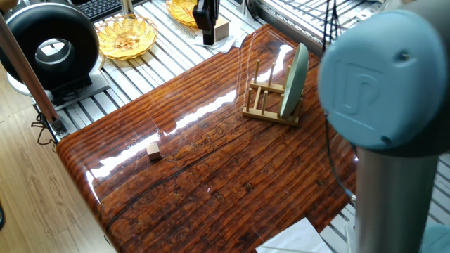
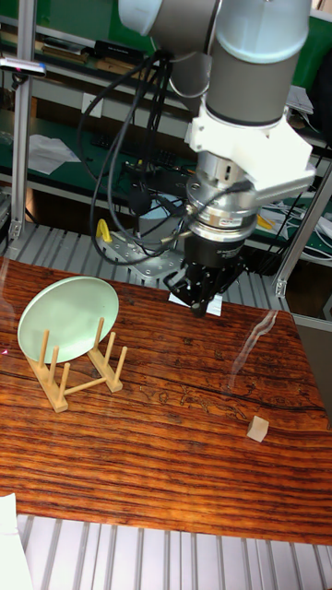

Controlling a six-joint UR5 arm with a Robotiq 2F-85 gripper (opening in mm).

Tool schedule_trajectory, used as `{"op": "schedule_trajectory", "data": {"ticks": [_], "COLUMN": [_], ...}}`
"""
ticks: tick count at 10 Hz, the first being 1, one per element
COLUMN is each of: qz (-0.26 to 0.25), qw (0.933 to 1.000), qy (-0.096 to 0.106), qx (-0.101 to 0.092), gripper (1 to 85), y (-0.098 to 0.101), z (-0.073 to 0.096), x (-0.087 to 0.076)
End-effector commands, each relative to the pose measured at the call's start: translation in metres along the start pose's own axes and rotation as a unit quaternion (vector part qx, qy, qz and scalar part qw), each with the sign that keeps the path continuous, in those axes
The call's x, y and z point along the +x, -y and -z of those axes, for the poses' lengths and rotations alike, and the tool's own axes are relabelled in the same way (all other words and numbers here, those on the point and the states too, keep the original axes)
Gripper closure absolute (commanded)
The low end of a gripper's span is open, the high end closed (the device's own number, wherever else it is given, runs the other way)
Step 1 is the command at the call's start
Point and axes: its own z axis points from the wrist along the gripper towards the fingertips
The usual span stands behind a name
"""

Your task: Put the dish on the dish rack

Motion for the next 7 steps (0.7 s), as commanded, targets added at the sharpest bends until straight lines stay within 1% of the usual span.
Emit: {"op": "schedule_trajectory", "data": {"ticks": [1, 2, 6, 7], "qz": [-0.055, -0.056, -0.030, -0.023], "qw": [0.9981, 0.9979, 0.9989, 0.9991], "qy": [0.023, 0.032, 0.035, 0.036], "qx": [0.013, 0.001, 0.002, 0.005], "gripper": [84.7, 84.7, 84.7, 84.7], "y": [0.0081, 0.0038, 0.0061, 0.0075], "z": [0.0014, 0.0000, -0.0026, -0.0031], "x": [-0.0023, -0.0043, -0.0067, -0.0085]}}
